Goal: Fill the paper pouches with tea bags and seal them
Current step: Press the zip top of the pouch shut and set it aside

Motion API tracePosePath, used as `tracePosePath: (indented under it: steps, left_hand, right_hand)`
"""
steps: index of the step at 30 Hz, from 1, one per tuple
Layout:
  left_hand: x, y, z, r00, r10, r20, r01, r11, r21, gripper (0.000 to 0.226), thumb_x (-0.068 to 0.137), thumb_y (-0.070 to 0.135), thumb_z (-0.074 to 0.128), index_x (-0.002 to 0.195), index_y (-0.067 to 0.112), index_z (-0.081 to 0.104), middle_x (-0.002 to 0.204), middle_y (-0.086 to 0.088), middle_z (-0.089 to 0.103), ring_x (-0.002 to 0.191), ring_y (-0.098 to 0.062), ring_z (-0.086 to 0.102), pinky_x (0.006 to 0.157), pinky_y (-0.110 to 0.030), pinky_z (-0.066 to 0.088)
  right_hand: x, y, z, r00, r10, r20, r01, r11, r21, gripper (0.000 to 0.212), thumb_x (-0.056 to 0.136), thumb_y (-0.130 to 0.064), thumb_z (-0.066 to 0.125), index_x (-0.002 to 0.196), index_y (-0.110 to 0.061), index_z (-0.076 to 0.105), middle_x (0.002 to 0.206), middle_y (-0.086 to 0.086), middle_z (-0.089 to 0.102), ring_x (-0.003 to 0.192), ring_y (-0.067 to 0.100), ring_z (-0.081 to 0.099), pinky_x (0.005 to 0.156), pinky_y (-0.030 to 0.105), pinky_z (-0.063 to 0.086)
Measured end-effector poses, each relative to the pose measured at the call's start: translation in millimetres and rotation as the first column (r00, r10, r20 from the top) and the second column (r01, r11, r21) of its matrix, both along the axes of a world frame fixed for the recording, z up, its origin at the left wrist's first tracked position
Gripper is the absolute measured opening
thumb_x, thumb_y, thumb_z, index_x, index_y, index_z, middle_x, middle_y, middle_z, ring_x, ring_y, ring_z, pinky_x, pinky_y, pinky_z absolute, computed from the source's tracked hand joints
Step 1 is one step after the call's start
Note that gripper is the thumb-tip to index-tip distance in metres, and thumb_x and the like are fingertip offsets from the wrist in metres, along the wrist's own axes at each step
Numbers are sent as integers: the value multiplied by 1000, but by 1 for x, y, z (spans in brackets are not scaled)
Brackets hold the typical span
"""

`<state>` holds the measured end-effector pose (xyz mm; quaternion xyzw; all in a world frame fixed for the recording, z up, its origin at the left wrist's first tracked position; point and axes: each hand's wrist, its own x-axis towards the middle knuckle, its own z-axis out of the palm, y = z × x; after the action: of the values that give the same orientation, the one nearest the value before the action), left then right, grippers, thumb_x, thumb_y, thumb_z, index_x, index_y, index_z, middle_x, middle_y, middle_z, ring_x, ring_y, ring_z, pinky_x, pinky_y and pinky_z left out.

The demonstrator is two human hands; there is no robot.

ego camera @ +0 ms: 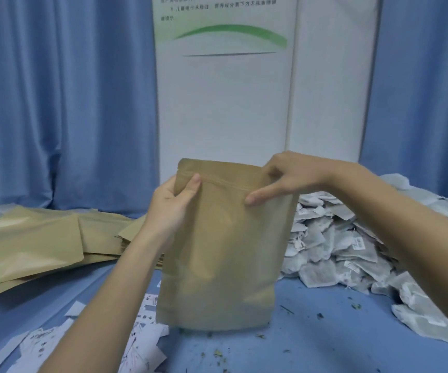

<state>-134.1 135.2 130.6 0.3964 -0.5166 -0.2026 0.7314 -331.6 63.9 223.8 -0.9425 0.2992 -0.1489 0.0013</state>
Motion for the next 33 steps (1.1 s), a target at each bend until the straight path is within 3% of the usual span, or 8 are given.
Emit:
tracePosePath:
  steps: [4,8,13,20,24,28,30,33]
  left_hand:
    - [-19,-12,-12,996,-94,1,94,995,30,16,93,26,57,88,19,70,82,7,74,73,-5,68,58,-15,50]
    - [-23,-23,-19,987,-156,-47,159,984,79,18,87,32,60,87,20,72,86,2,74,76,-9,69,60,-18,52]
    - [-14,-29,-18,964,-217,-155,235,965,114,20,85,31,60,92,16,70,90,-4,74,77,-14,71,60,-22,54]
    - [-10,-41,-20,983,-80,-165,110,977,183,17,92,26,59,82,14,68,73,1,72,63,-10,68,52,-19,51]
    - [-15,-51,-29,989,52,-136,-28,984,176,15,94,28,56,89,19,67,82,7,74,77,-8,69,62,-21,50]
    - [-25,-52,-39,991,128,-43,-122,984,134,13,92,32,59,89,20,63,82,7,71,79,-8,67,68,-24,48]
    - [-29,-50,-41,996,87,-26,-83,990,112,15,92,33,58,93,19,63,86,6,71,82,-8,67,66,-23,49]
    - [-27,-47,-41,995,77,-65,-69,990,120,18,93,34,55,94,17,60,83,6,69,77,-8,65,66,-26,49]
  right_hand:
    - [5,4,-3,957,-55,-285,125,965,233,31,76,-50,63,55,-28,68,53,-19,61,50,-5,56,56,18,39]
    - [3,-1,-11,954,20,-299,110,905,411,24,80,-45,62,66,-28,71,69,-16,70,64,1,67,56,13,47]
    - [-19,-25,-10,995,-59,-86,67,994,92,57,56,-77,60,59,-20,57,51,-12,47,46,2,44,50,19,30]
    - [-24,-53,-25,989,-85,123,98,990,-104,67,60,-62,73,51,-16,25,52,-3,23,50,12,22,49,26,16]
    - [-14,-55,-29,975,-98,198,135,974,-182,35,60,-54,78,72,-30,55,67,-15,49,68,5,46,62,27,40]
    - [14,-44,-34,981,55,187,-29,990,-136,59,70,-53,72,122,-30,55,115,-17,50,100,2,51,86,21,39]
    - [29,-40,-35,990,45,137,-36,997,-68,45,77,-55,65,111,-26,64,105,-10,64,95,7,57,82,24,45]
    - [40,-37,-33,991,59,121,-59,998,-11,33,81,-49,64,80,-16,69,69,1,63,64,9,53,56,20,38]
